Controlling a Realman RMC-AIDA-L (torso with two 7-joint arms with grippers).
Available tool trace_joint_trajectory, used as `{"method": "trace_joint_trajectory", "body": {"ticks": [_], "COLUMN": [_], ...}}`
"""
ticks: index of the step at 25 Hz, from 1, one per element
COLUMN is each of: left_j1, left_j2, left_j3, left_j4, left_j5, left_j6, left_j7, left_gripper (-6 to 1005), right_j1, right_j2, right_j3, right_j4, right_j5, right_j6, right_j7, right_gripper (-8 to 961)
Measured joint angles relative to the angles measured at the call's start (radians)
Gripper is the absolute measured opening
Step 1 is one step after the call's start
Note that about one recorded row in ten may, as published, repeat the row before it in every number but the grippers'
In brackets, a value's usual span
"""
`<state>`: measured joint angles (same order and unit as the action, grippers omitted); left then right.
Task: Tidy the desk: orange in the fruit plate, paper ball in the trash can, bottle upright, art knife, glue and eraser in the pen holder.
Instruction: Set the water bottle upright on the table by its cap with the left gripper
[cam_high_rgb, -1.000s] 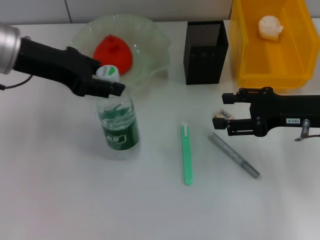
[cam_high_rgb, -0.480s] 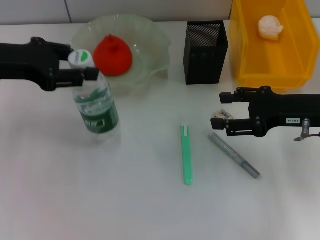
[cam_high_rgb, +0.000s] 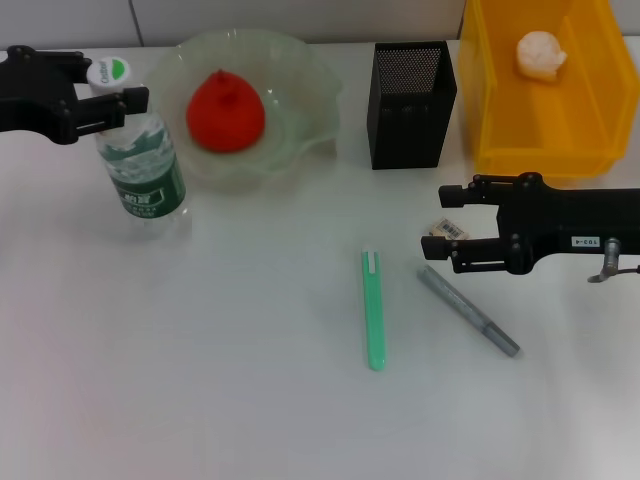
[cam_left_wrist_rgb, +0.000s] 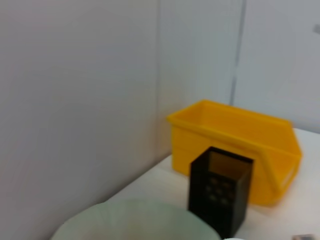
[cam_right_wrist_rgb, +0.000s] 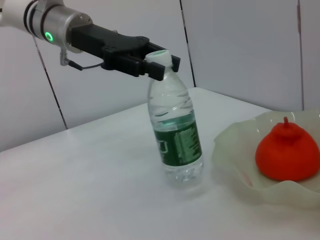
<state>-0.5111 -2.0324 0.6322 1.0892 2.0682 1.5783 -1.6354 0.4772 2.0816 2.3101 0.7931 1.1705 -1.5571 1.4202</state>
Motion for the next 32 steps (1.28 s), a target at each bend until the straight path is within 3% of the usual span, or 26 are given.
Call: {"method": "trace_joint_trajectory", "body": {"ticks": [12,32], "left_j1": [0.002,0.003], "left_j2": [0.0,0.005], "left_j3": [0.005,-0.003], "left_j4": [-0.071,-0.106], "left_j5": [0.011,0.006], "left_j6": [-0.114,-0.15], "left_j7": [-0.008,-0.026], "left_gripper": [542,577], "right_j1": [0.009,0.014], "right_j2": [0.0,0.0], "right_j3": [0.003,0.003], "right_j4": [-0.005,-0.005], "right_j5": [0.0,0.0], "right_j6": [0.0,0.0], "right_j7": [0.0,-0.002], "right_gripper": [771,771]}}
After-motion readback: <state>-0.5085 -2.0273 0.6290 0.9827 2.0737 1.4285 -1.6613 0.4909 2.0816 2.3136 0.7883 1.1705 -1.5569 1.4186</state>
